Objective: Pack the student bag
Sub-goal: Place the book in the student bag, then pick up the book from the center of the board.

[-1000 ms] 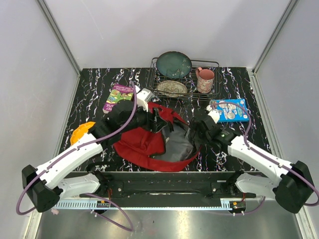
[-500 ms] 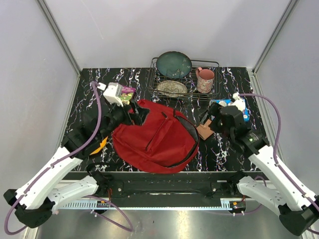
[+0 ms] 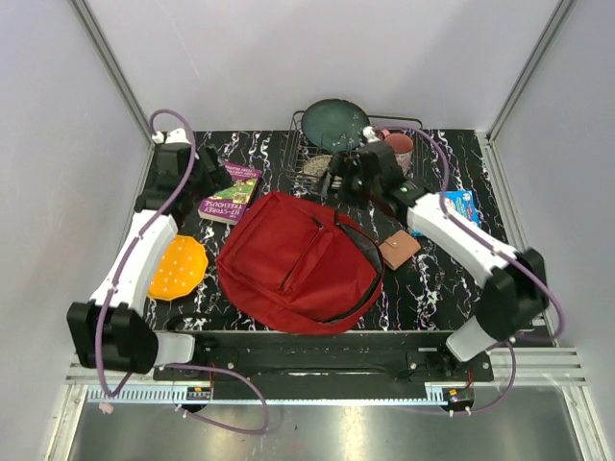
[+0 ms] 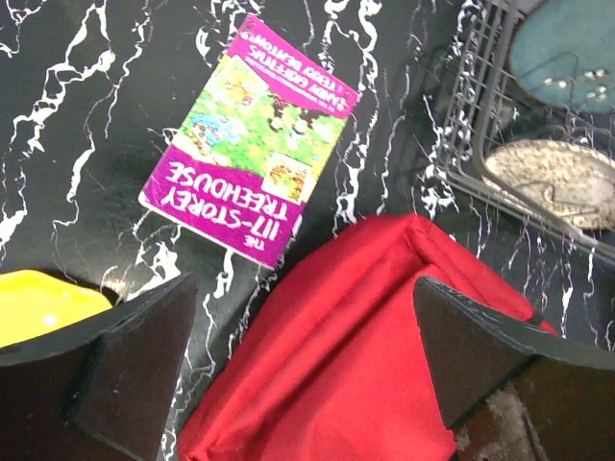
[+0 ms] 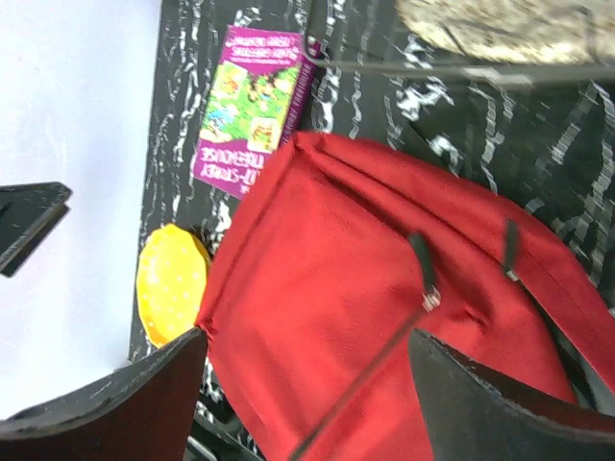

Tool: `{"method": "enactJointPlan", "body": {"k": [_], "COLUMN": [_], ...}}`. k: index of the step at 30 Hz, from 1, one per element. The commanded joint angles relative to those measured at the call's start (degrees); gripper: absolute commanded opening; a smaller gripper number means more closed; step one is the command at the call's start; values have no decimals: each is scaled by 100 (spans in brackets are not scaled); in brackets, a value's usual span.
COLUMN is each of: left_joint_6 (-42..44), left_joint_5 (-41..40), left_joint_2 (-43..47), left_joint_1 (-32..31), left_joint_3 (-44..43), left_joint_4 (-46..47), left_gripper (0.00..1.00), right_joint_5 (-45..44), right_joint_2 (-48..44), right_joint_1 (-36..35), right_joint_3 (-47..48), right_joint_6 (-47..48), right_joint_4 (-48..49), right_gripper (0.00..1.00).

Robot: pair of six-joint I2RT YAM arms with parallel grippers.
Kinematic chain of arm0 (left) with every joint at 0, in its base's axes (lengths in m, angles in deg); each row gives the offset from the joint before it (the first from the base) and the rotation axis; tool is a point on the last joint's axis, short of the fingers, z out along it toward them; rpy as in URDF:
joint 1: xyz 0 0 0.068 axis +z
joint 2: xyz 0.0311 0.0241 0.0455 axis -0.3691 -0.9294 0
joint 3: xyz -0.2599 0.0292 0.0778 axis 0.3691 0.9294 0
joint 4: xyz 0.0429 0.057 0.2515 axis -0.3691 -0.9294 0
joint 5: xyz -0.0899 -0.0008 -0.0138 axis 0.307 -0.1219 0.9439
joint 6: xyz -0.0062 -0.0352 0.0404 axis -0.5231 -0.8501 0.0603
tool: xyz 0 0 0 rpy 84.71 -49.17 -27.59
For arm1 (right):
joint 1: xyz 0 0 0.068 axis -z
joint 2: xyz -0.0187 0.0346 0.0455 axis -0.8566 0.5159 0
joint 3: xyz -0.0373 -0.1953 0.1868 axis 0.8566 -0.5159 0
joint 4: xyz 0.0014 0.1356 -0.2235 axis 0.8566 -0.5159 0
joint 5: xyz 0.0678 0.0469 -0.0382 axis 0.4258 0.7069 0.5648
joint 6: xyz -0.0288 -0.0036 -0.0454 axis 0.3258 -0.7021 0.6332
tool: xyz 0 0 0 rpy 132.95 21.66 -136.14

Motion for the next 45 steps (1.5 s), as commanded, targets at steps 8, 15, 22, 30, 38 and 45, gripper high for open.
{"method": "enactJointPlan", "body": {"k": [8, 15, 22, 30, 38, 45], "left_joint_6": [25, 112, -28, -63, -28, 68], "left_joint_5": [1656, 2042, 2614, 3159, 2703, 2244], "left_joint_2": [-1467, -2486, -3252, -3762, -3982, -3752], "left_joint_1": [1385, 1640, 1851, 1939, 1939, 1939], "left_joint_3": [-445, -805, -850, -754, -481, -356], "left_joint_4": [1533, 1832, 2218, 2448, 2219, 1896], "left_gripper": [99, 99, 99, 99, 99, 99], "right_joint_5": [-74, -65, -698, 92, -65, -347], "right_joint_2": [3284, 5702, 6733, 7462, 7681, 7858], "right_joint_1": [-690, -805, -761, -752, -866, -937], "right_joint_3": [3578, 6906, 7960, 8213, 8150, 8063], "right_joint_6": [102, 295, 174, 147, 85, 85], "right_joint_4": [166, -1210, -1110, -1258, -1301, -1548], "right_gripper": [89, 89, 90, 86, 85, 85]}}
